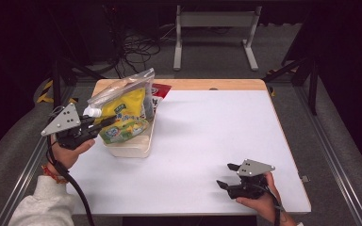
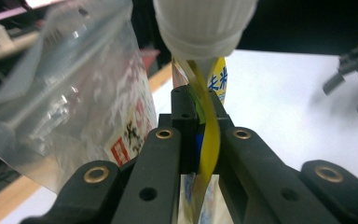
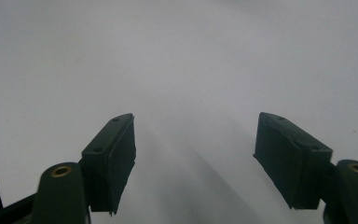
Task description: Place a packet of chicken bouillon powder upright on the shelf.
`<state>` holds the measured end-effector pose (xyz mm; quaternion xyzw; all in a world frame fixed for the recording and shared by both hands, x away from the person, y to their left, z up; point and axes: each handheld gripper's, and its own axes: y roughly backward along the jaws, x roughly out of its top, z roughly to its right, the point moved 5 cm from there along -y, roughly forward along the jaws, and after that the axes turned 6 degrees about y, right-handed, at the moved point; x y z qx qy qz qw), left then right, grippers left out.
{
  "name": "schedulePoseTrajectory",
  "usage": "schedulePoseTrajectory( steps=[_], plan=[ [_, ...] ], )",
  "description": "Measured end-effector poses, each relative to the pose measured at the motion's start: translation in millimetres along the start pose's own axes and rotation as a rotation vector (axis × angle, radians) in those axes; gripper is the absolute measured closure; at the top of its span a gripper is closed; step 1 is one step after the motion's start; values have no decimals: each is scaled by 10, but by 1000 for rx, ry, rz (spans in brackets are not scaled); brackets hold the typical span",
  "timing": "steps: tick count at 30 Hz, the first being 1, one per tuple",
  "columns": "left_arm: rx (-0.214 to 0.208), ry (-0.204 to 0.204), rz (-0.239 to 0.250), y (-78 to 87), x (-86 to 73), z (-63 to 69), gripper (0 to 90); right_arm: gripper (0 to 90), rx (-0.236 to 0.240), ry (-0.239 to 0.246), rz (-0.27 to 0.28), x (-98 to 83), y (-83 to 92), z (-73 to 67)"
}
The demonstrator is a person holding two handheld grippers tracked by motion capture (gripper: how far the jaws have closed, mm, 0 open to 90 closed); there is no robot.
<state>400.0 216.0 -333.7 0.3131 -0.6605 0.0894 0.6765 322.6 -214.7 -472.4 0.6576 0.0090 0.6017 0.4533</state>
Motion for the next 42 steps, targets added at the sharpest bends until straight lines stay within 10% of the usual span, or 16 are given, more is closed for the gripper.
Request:
schedulePoseTrajectory(
  steps=[15, 19, 42],
  plan=[
    [-85, 53, -75, -86, -248, -71, 877, 287, 2, -3, 1, 6, -12, 0],
    [-48, 52, -139, -249, -349, -61, 876, 285, 3, 1, 3, 20, -6, -13],
    [22, 144, -108, -353, -576, -140, 877, 285, 0, 7, 13, 38, 17, -5]
  ],
)
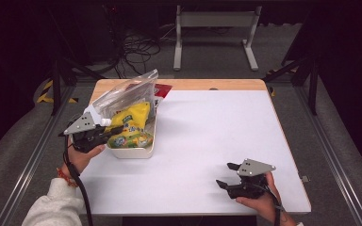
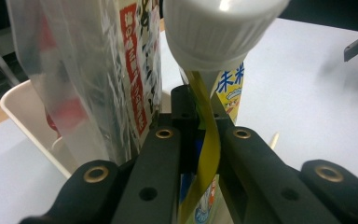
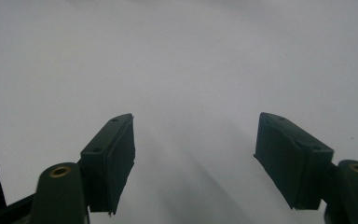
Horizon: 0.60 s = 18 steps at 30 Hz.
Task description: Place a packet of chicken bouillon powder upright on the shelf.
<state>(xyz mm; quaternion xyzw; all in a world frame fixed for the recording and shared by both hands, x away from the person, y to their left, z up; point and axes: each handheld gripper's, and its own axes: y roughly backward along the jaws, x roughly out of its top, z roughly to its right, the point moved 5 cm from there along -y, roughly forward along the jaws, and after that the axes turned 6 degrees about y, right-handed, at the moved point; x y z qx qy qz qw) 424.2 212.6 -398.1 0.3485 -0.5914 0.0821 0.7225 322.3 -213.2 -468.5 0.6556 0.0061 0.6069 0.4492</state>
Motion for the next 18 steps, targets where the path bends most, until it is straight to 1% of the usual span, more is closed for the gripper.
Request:
schedulePoseTrajectory(
  steps=[1, 4, 5, 7, 8, 11, 13, 14, 18],
  plan=[
    [-3, 0, 2, -1, -7, -2, 877, 285, 1, -1, 1, 1, 1, -1],
    [10, 7, 6, -7, -37, -19, 878, 284, 0, 2, -1, 1, -4, -5],
    [6, 15, 6, -7, -51, -22, 877, 284, 1, 2, -1, 2, -6, -6],
    [15, 20, 5, -7, -72, -42, 877, 283, 1, 2, -3, 2, -9, -9],
    [12, 30, 9, -7, -82, -49, 877, 283, 2, 1, -2, 2, -9, -9],
    [27, 28, 5, -10, -94, -56, 877, 282, 1, 1, -1, 4, -9, -8],
    [32, 39, 10, -14, -108, -64, 877, 281, 1, 0, -1, 3, -9, -6],
    [33, 38, 10, -14, -113, -71, 877, 280, 0, 1, -2, 1, -9, -3],
    [57, 46, 20, -16, -136, -63, 873, 278, 0, 2, -3, -4, -10, -2]
  ],
)
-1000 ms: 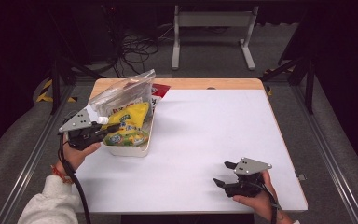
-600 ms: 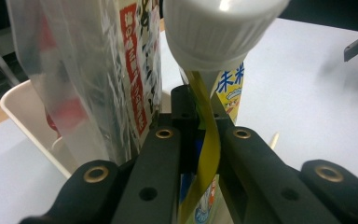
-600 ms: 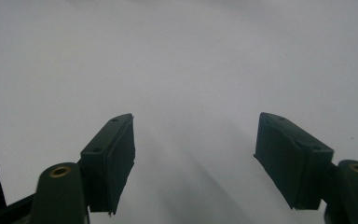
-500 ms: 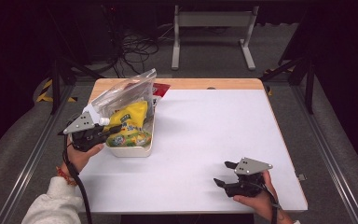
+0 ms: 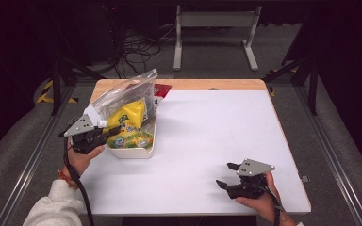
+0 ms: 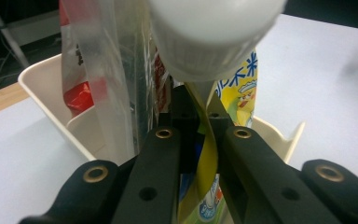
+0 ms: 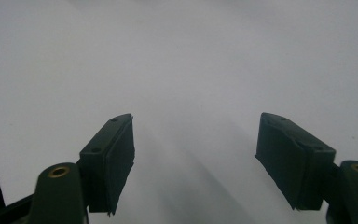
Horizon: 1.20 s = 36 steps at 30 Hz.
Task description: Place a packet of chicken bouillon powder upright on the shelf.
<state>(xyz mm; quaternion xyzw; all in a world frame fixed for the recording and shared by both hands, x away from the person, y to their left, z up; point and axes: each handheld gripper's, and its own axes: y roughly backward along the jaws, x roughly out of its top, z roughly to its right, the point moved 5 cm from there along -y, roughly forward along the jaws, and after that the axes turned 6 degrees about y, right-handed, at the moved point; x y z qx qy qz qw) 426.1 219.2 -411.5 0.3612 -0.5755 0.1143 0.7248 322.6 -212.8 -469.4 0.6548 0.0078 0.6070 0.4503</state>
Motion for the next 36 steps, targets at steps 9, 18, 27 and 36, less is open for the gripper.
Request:
schedulePoseTrajectory(
  steps=[9, 18, 27, 36],
  plan=[
    [14, -4, 18, 19, -23, 45, 815, 275, -3, 2, 0, 3, 10, 0],
    [33, 12, 48, 43, -4, 50, 778, 276, -4, 0, 0, 0, 17, 14],
    [53, 14, 64, 61, 15, 70, 759, 276, -8, 2, 3, 6, 25, 26],
    [78, 24, 98, 147, 39, 92, 707, 277, -8, -1, 6, 12, 26, 36]
  ],
)
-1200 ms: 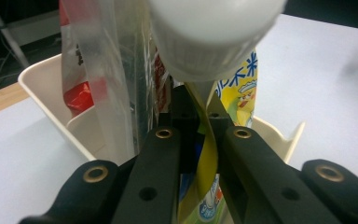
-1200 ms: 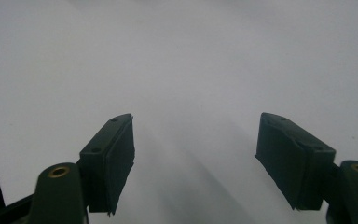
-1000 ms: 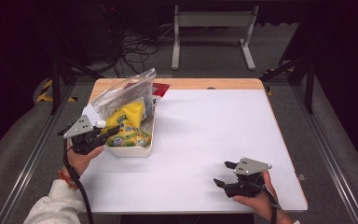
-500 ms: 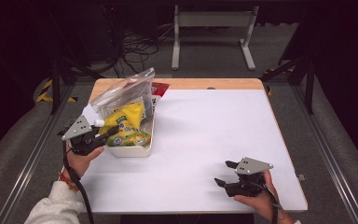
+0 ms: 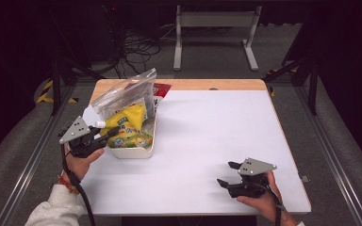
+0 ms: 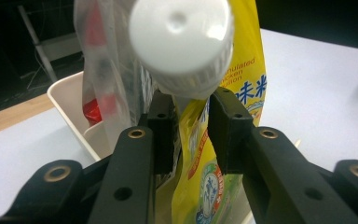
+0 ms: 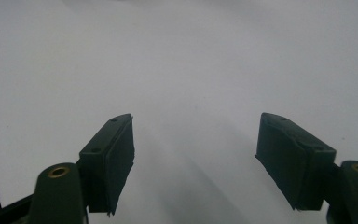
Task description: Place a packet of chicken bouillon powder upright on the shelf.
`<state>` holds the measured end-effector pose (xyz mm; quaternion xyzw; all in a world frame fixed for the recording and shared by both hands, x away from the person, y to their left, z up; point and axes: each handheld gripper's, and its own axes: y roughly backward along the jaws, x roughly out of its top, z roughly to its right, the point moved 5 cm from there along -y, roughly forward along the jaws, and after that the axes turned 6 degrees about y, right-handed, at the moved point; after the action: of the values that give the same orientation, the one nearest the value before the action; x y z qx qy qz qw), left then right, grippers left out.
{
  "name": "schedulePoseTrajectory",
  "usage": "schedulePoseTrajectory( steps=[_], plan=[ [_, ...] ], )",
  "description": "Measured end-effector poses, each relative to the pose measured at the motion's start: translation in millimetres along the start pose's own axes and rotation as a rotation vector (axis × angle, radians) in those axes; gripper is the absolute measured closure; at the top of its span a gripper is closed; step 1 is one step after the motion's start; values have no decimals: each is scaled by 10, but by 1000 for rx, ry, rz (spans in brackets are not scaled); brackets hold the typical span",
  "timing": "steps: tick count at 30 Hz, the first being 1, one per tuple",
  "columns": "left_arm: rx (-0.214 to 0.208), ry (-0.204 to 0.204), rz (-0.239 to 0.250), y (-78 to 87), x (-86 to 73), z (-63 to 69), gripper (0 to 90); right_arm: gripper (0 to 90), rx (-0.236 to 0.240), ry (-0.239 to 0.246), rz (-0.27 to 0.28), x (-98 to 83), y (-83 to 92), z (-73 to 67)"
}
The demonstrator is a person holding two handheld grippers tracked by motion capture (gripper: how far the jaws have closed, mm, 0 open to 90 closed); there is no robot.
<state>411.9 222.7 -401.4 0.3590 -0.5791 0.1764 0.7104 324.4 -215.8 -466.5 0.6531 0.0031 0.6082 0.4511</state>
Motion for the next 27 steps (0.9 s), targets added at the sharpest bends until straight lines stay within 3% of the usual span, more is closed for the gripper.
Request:
schedulePoseTrajectory(
  steps=[4, 8, 13, 18, 27],
  plan=[
    [18, 1, 16, 67, 13, 13, 701, 277, 0, -1, 3, 10, 5, 10],
    [3, -13, 28, 129, 22, 63, 695, 276, -3, 2, 6, 23, 5, 17],
    [44, -16, 46, 209, 44, 87, 656, 276, -6, 3, 13, 44, 12, 37],
    [58, -14, 34, 249, 12, 89, 640, 275, -11, 3, 20, 56, 21, 60],
    [143, -4, 28, 269, 2, 175, 439, 270, -22, 2, 31, 71, 57, 98]
  ],
)
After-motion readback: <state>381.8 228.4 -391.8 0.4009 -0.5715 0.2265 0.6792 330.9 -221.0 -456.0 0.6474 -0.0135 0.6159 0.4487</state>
